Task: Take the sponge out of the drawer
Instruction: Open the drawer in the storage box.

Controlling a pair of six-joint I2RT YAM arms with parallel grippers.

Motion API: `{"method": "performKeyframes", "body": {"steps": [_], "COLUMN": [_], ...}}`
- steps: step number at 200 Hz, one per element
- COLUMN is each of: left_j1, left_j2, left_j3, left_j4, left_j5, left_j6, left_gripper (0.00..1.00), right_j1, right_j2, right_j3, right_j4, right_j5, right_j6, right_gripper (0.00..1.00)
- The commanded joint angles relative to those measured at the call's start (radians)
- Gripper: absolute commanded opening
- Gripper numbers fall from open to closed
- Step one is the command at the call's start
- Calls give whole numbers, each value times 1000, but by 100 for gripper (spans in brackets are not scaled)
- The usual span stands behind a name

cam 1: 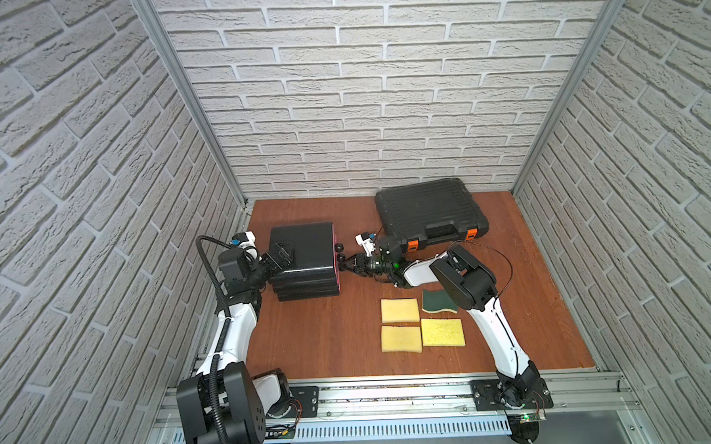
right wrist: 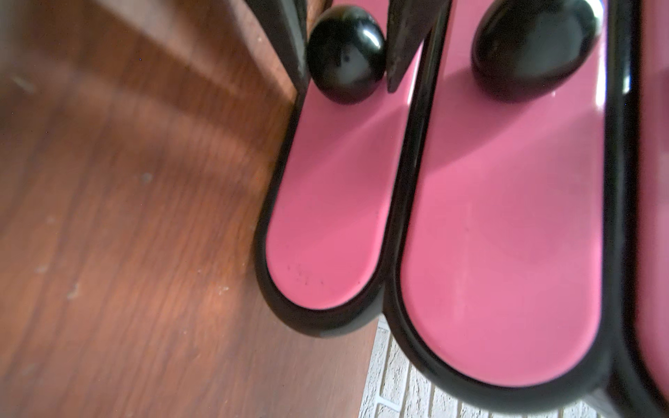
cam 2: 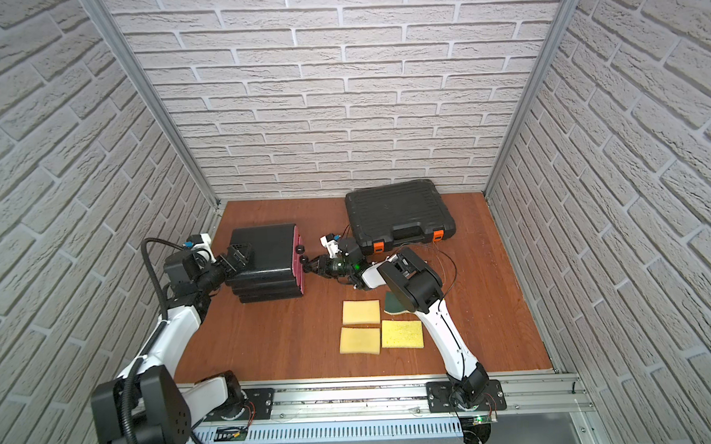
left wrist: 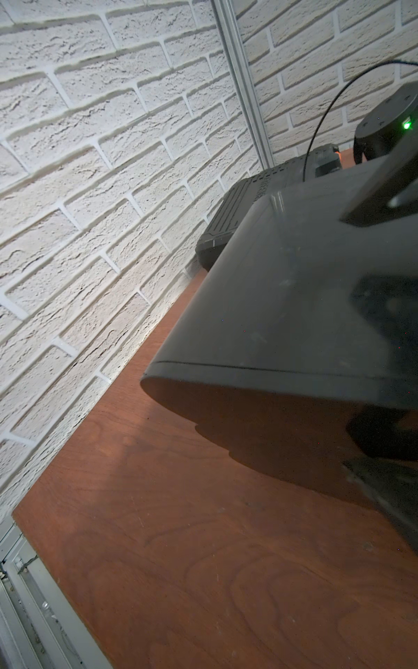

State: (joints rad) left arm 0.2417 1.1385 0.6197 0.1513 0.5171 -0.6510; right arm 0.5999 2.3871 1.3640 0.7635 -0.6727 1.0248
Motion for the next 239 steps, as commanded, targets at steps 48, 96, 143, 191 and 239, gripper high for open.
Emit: {"method": "performKeyframes", "body": {"steps": [48, 96, 143, 191, 239], "left_j1": [-1, 4, 7, 8, 10], "left_j2": [15, 15, 8, 5, 6], "left_j3": [-14, -14, -15, -16, -17], "left_j4": [-1, -15, -17, -17, -16], "left_j5": [-5, -26, -28, -28, -29], "left_j6": [1, -1, -2, -3, -4], "left_gripper": [98, 98, 98, 98, 98], "right_j1": [-21, -48, -65, -75, -95], "right_j2": [-79, -183, -265, -329, -369], "right_j3": [-106, -184, -220, -245, -274], "right_j4": [17, -183, -379, -469, -510], "right_j5": [35, 130, 262, 344, 398], "right_j6": [-45, -175, -288, -341, -358], "right_gripper": [16, 14, 13, 12, 11]}}
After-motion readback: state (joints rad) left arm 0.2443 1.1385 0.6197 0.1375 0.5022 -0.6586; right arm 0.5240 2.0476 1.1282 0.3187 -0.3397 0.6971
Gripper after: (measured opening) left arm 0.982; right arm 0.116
